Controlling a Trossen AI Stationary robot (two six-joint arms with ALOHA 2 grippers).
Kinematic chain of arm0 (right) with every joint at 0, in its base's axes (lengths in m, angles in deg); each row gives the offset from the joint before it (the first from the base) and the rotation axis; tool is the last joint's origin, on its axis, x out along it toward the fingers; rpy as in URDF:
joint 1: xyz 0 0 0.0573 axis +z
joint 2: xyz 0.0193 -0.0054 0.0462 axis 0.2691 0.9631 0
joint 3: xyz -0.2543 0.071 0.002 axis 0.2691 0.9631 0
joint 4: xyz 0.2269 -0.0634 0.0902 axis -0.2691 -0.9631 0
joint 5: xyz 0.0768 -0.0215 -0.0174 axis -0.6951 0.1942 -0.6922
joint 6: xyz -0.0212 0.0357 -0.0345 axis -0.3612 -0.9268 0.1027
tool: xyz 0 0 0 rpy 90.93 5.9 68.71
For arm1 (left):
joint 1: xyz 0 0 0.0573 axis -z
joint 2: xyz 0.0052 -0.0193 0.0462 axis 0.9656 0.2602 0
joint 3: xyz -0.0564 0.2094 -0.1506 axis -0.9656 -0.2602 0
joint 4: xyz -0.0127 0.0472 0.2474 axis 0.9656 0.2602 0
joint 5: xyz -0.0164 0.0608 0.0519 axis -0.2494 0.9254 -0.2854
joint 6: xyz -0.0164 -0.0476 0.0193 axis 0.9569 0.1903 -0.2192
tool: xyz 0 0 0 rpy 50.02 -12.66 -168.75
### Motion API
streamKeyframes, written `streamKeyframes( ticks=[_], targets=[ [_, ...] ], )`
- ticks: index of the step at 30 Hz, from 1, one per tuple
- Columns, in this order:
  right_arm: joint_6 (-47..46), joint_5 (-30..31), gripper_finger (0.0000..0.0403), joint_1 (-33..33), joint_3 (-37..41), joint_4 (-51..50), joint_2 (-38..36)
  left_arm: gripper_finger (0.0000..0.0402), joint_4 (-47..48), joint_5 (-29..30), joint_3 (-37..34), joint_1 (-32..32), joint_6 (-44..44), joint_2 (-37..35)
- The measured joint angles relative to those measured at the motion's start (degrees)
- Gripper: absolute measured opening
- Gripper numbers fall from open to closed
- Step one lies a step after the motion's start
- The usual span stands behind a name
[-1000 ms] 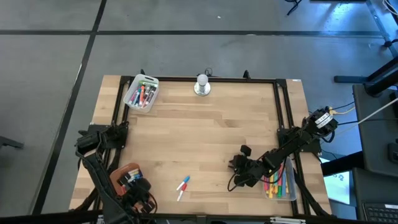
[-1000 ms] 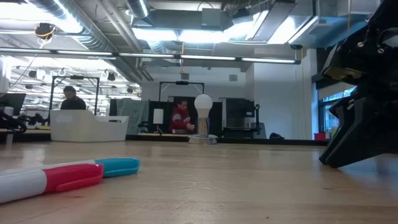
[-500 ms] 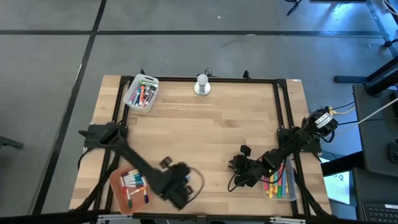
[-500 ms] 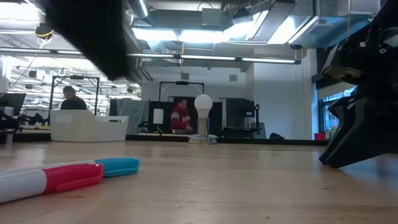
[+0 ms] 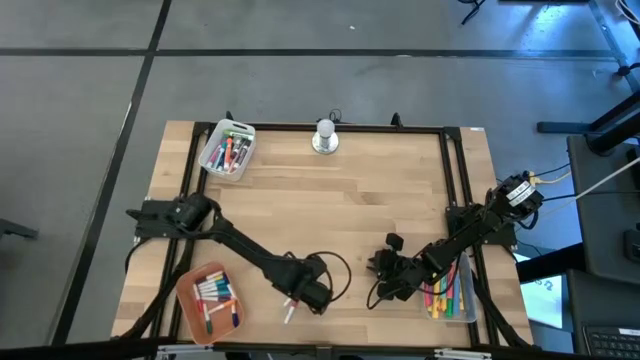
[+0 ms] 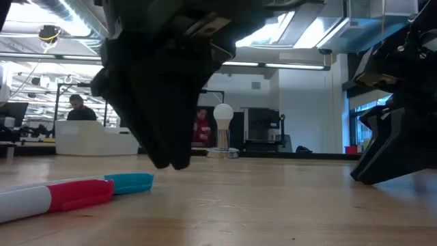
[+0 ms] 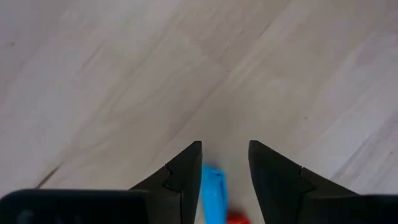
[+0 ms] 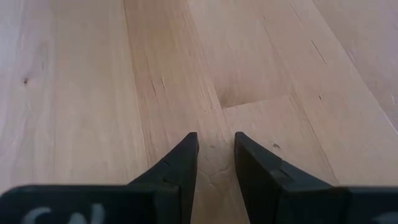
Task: Pick & Place Markers
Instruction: Put the light blue and white highlighter pen into the orange bin
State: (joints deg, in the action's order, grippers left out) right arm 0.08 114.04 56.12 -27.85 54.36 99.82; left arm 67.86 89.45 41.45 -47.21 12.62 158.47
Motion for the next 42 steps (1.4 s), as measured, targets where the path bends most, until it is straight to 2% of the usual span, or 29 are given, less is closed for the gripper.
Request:
streamKeyframes(
  ticks=[7,12,18,22,26,30,34,36,39,42],
  targets=[
    [0.17,0.02,0.0106,0.04,0.0,0.0,0.0,0.0127,0.93,-2.28,-0.02,1.4,1.06,0.0],
    [0.16,0.02,0.0106,0.07,0.02,0.0,0.0,0.0124,3.4,-1.38,-0.02,3.12,3.78,0.24],
    [0.15,0.04,0.0106,0.09,0.02,0.0,0.0,0.0098,4.02,-1.25,0.25,3.8,5.63,3.53],
    [0.11,0.05,0.0106,0.11,0.02,0.02,0.0,0.0074,4.09,-1.45,0.47,3.4,2.11,4.96],
    [0.06,0.07,0.0106,0.11,0.02,0.02,0.0,0.0054,5.38,4.24,0.45,3.17,-0.37,4.89],
    [0.0,0.09,0.0106,0.11,0.02,0.02,0.0,0.0051,8.35,11.15,-0.12,2.54,-1.73,3.62],
    [0.15,0.09,0.0106,0.11,0.02,0.0,0.0,0.0054,12.13,14.05,-0.33,3.43,0.34,0.94],
    [0.14,0.09,0.0106,0.12,0.02,0.0,0.0,0.0051,16.34,12.93,0.72,4.48,2.27,-1.61],
    [-0.04,0.05,0.0106,0.15,0.02,-0.02,0.0,0.0049,23.1,4.87,0.88,6.72,4.66,-4.69],
    [-0.04,-0.06,0.0106,0.15,0.02,-0.02,0.0,0.0052,28.03,5.43,0.88,10.66,11.57,-7.97]
  ],
)
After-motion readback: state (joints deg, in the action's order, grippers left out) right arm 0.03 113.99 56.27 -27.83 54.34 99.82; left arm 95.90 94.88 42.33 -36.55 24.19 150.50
